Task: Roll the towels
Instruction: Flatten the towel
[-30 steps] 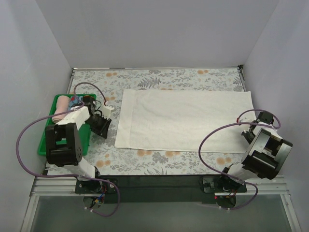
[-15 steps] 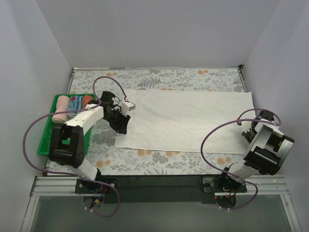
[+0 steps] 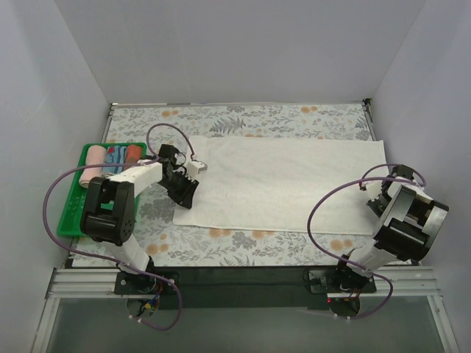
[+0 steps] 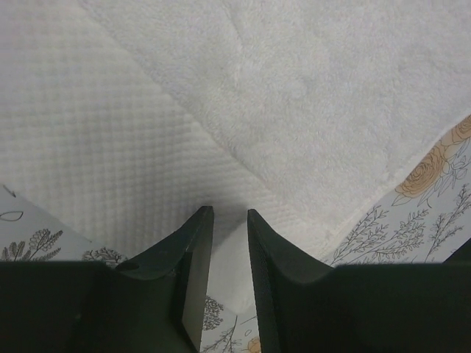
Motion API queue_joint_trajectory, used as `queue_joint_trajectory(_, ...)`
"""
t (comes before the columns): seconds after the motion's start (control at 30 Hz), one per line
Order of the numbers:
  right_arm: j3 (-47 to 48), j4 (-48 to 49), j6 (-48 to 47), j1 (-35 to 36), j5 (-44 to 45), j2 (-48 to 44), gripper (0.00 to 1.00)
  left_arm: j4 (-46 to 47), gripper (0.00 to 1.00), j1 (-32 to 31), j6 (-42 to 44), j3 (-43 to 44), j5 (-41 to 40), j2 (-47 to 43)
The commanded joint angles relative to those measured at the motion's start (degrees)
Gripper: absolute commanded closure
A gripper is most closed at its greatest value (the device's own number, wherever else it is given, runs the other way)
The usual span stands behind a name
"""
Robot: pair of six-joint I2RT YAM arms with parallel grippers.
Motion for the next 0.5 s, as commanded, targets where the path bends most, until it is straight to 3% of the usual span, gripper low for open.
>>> queue_joint_trajectory(0.0, -1.60, -8.74, 3.47, 2.50, -7.80, 3.16, 0.74, -2.16, 0.75, 5.03, 2.60, -2.31, -8.18, -0.03)
queue_joint_trajectory(0.1, -1.07, -9.53, 4.62, 5.31, -8.76, 3.25, 0.73, -3.39, 0.76, 10.13, 5.24, -2.56, -10.81, -0.29)
queue_joint_trajectory(0.47, -1.94, -10.49, 7.61, 13.49, -10.79, 3.51, 0.73, -5.50, 0.78, 14.45, 6.83, -2.48, -12.50, -1.61)
